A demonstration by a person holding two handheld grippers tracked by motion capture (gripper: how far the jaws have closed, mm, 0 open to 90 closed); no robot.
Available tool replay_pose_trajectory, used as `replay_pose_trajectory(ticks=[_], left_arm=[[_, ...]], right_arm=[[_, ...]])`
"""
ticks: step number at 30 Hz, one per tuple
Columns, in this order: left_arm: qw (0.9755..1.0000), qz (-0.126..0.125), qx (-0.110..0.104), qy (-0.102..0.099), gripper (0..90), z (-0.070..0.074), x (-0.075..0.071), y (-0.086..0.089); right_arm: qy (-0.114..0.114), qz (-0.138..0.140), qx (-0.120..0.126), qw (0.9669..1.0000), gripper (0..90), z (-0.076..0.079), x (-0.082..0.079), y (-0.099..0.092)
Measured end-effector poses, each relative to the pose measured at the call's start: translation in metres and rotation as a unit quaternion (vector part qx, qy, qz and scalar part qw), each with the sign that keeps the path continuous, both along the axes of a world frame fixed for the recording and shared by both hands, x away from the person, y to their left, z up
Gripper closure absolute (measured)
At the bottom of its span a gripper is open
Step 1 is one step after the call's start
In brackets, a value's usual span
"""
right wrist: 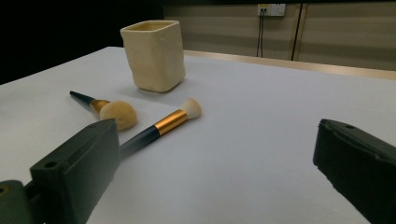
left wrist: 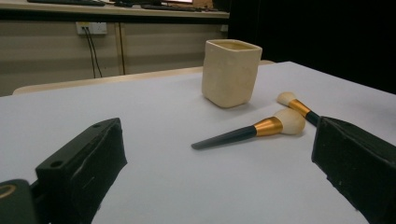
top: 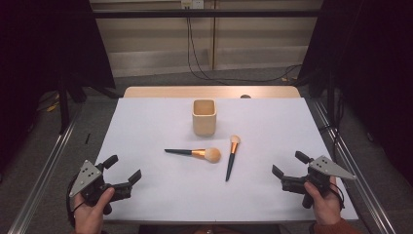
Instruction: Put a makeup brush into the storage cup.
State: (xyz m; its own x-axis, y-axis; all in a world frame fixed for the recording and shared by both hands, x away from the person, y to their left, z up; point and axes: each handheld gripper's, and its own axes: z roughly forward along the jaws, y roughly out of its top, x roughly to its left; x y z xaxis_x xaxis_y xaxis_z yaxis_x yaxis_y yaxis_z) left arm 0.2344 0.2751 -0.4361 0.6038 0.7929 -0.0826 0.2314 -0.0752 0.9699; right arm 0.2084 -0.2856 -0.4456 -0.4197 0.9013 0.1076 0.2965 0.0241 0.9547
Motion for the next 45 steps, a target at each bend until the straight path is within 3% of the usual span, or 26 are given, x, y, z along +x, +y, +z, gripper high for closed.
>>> replay_pose_trajectory(ticks=[17, 20, 25, 26, 31, 41, 45], left_arm=[[1.0, 0.002, -0.008, 0.001, 2.6, 0.0, 0.003, -0.005], [0.9999, 0.002, -0.007, 0.008, 2.6, 0.001, 0.002, -0.008], [0.9998, -0.015, -0.004, 0.008, 2.7, 0.003, -0.001, -0.013], [0.9998, -0.014, 0.012, 0.006, 3.2, 0.003, 0.0, -0.015], [0.9999, -0.013, -0.003, 0.007, 3.2, 0.004, 0.006, -0.018], [0.9993, -0.032, 0.005, 0.019, 3.5, 0.007, 0.011, -0.033], [0.9992, -0.037, 0.016, 0.007, 4.0, 0.011, 0.017, -0.037]], right_arm=[[0.004, 0.002, 0.011, 0.9999, 0.3, -0.002, 0.005, -0.002], [0.005, 0.002, 0.011, 0.9999, 0.3, -0.002, 0.005, -0.002], [0.004, 0.003, 0.009, 0.9999, 0.3, -0.002, 0.005, 0.0], [0.003, 0.004, 0.008, 1.0, 0.6, -0.002, 0.004, 0.0], [-0.003, -0.002, 0.013, 0.9999, 0.5, 0.0, 0.001, -0.001], [0.003, 0.0, 0.011, 0.9999, 0.6, -0.001, 0.003, -0.001], [0.003, 0.005, 0.009, 0.9999, 0.6, -0.001, 0.003, 0.0]])
